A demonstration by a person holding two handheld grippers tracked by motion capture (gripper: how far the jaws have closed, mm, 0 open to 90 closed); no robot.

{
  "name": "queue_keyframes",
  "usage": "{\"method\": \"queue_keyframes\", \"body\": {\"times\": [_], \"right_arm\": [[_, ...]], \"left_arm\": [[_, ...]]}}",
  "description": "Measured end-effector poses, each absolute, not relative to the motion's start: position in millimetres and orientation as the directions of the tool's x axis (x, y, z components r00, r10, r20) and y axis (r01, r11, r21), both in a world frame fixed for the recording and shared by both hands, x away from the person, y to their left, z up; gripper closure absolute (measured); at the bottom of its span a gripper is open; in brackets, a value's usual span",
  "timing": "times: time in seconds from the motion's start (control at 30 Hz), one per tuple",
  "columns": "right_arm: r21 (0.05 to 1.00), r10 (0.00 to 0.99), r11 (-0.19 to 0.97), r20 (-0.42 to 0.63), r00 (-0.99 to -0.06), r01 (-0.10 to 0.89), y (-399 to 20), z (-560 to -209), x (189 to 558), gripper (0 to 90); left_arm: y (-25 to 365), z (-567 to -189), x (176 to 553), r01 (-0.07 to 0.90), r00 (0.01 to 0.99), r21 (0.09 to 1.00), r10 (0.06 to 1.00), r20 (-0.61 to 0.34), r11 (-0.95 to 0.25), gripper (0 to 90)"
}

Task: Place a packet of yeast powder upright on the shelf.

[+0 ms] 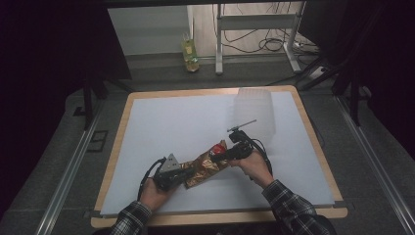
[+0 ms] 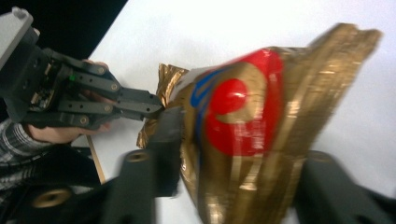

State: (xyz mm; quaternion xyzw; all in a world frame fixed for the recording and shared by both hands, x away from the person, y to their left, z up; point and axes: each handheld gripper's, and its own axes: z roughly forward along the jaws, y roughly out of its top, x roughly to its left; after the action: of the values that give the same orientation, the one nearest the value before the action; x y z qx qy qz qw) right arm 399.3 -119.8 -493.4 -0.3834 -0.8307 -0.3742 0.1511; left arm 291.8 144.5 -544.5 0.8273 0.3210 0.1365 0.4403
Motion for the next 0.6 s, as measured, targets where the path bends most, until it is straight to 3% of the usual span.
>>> {"method": "queue_keyframes", "body": {"times": [0.23, 0.6], "right_arm": [[0.493, 0.471, 0.447, 0.58, -0.665, 0.746, -123.8, -491.0, 399.2, 74.3], [0.583, 0.415, 0.496, 0.492, -0.765, 0.644, -124.3, -463.0, 393.6, 76.8]], "left_arm": [[143.3, -540.8, 285.8, 0.402, 0.746, 0.816, 0.665, -0.028, -0.416, 88.1], [152.3, -528.7, 277.3, 0.387, 0.739, 0.83, 0.673, -0.019, -0.402, 57.3]]}}
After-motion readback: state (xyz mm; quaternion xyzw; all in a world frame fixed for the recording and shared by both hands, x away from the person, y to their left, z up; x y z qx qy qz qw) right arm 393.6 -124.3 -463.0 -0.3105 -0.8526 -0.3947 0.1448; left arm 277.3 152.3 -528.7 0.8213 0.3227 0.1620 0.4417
